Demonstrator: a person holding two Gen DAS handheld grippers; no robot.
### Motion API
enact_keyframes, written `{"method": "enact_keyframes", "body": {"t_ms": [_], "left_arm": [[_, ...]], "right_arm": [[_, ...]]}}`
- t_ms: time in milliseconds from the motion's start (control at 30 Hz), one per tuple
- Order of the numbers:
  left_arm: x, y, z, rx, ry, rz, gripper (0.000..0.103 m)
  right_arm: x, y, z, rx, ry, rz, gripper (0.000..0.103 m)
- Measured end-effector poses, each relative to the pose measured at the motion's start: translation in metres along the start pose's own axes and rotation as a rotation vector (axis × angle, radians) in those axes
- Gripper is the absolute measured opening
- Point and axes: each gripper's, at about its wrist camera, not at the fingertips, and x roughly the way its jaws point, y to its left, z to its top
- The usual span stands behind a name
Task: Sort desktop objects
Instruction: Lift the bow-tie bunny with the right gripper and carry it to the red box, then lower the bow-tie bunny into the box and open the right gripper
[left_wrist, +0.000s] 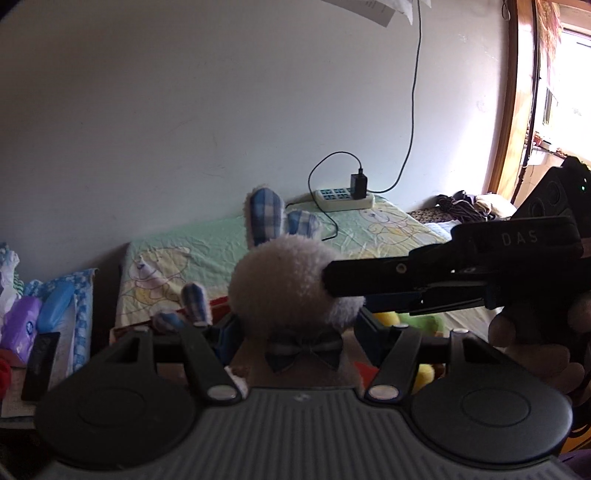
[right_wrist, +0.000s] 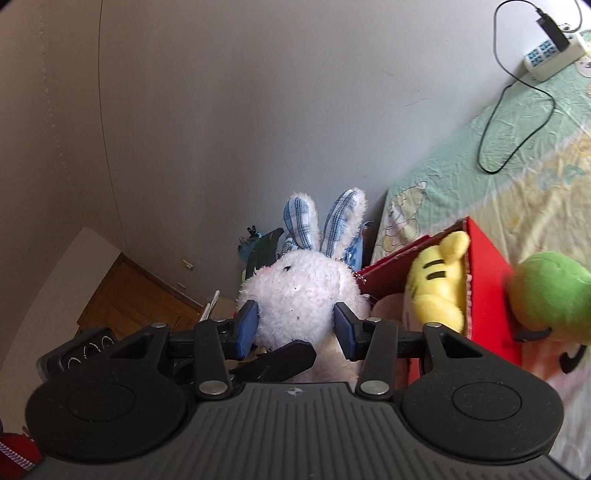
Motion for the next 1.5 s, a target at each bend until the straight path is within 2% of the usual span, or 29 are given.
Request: {"method": "enact_keyframes", "body": {"t_ms": [167, 367, 533, 867, 1200, 1333, 1500], "left_arm": [[0.011, 0.023, -0.017, 0.070, 0.027, 0.126, 0.066], [0.025, 0.051, -0.036, 0.051, 0.079, 0.155, 0.066], [0.029, 0.055, -0.051, 0.083, 0.104, 0.192, 0.066], [0.023, 0.060, -0.067, 0.061, 0.138, 0.153, 0.067], [0.018, 0.059, -0.080, 0.026, 0.174, 0.091, 0.069], [0.021, 0.052, -0.081, 0.010, 0.174, 0.064, 0.070], [0.026, 0.043, -0.078, 0.006, 0.173, 0.023, 0.072]], "right_arm": [[0.054, -0.004, -0.008, -0.044, 0.030, 0.026, 0.046], [0.099, -0.003, -0.020, -0.144, 0.061, 0.015, 0.045], [0.118, 0.001, -0.036, -0.206, 0.078, -0.015, 0.043], [0.122, 0.021, -0.061, -0.382, 0.133, -0.080, 0.042], [0.131, 0.025, -0.069, -0.446, 0.226, -0.108, 0.042], [0.128, 0.024, -0.068, -0.427, 0.251, -0.120, 0.042], [0.115, 0.015, -0.063, -0.343, 0.238, -0.131, 0.045]]}}
